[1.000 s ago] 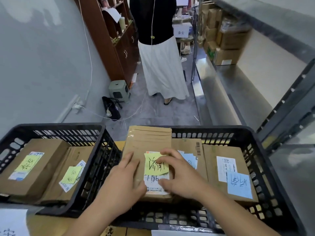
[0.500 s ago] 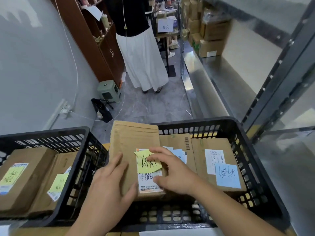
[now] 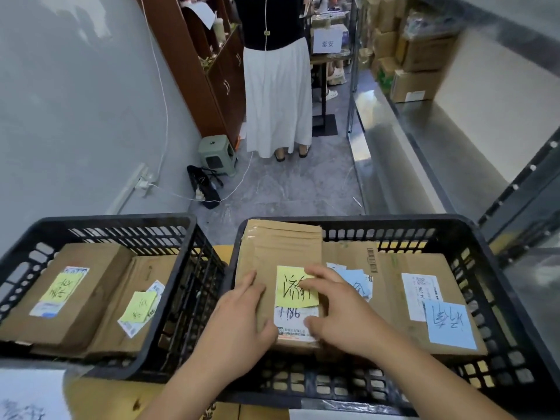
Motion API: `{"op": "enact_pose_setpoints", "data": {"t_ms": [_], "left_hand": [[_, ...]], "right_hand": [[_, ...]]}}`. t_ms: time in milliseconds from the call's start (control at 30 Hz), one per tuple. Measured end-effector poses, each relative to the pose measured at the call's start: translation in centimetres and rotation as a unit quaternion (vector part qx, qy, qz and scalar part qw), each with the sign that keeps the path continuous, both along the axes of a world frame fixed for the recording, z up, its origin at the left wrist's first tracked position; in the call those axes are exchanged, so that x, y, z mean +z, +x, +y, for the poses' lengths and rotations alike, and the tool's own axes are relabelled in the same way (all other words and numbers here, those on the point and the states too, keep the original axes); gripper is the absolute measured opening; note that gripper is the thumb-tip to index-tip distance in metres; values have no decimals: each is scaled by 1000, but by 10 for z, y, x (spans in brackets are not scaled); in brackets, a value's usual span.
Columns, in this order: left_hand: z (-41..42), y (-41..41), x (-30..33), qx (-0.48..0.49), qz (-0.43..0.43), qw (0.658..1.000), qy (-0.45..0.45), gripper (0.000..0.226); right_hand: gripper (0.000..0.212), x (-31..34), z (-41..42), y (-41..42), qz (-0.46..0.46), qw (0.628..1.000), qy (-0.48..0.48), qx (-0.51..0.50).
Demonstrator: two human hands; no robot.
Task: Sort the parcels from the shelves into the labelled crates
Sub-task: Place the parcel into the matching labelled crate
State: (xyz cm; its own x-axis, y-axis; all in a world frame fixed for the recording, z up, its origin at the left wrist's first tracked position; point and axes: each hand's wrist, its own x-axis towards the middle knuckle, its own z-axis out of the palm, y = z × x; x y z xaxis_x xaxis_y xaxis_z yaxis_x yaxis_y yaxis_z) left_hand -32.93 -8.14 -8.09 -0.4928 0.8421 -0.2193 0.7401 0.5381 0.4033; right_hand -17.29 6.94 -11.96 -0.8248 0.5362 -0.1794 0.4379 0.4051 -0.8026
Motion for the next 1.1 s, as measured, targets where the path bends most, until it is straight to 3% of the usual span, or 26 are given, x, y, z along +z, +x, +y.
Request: {"op": "enact_pose_setpoints", "data": {"t_ms": [200,367,567,733,800,1000,1100], "left_hand": [[5,-2,-13,-40,117,992,-40,58],[-1,-7,-17,-51,198,979,-22,46],[-1,-25,-32,-108,145,983,-38,70],[-2,-19,-43,-145,226,958,-97,75],[0,-19,-44,-149,222,957,-113,76],[-1,-35,-25,-106,143,983,-40,66],[-4,-39,-18,-122,154,980,-29,79]], "right_hand": [[71,6,-4,-14,-43,998,35,-2],[70,8,-9,-14,-58,997,58,-12],[70,8,-11,-18,-78,995,66,-15],[72,1,-17,-20,-103,992,66,-4],[73,2,-18,-20,-109,992,66,-4],[71,20,-17,-13,-132,984,117,-9],[67,35,-21,2,-134,980,141,-38]]}}
